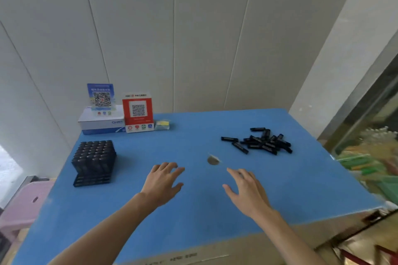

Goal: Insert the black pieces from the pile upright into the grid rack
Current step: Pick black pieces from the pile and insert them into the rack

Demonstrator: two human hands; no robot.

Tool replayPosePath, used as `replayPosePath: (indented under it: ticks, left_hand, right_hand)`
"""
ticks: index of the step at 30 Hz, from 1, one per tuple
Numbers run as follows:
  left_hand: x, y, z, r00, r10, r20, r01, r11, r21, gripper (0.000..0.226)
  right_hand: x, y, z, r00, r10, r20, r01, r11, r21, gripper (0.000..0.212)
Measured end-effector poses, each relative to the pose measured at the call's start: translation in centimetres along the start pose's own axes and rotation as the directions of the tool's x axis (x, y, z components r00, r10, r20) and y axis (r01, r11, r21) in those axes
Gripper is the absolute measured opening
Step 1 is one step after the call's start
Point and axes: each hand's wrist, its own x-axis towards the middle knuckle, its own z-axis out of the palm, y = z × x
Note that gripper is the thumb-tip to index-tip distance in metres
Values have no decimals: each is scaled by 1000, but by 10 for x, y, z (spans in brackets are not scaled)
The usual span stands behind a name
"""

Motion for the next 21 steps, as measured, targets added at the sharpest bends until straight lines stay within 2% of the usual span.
replayPosePath:
  ticks: [10, 16, 21]
  left_hand:
    - [47, 91, 38, 996, 55, 77, -52, 998, -39, 47]
    - [100, 110, 61, 988, -27, 155, 50, 988, -143, 44]
    - [157, 120, 91, 987, -20, 161, 52, 979, -199, 43]
  right_hand:
    - [-32, 113, -15, 988, 155, -17, -154, 987, 49, 52]
    - [-1, 160, -16, 983, 184, 19, -185, 980, 72, 48]
    - [49, 208, -17, 976, 216, 13, -217, 972, 88, 41]
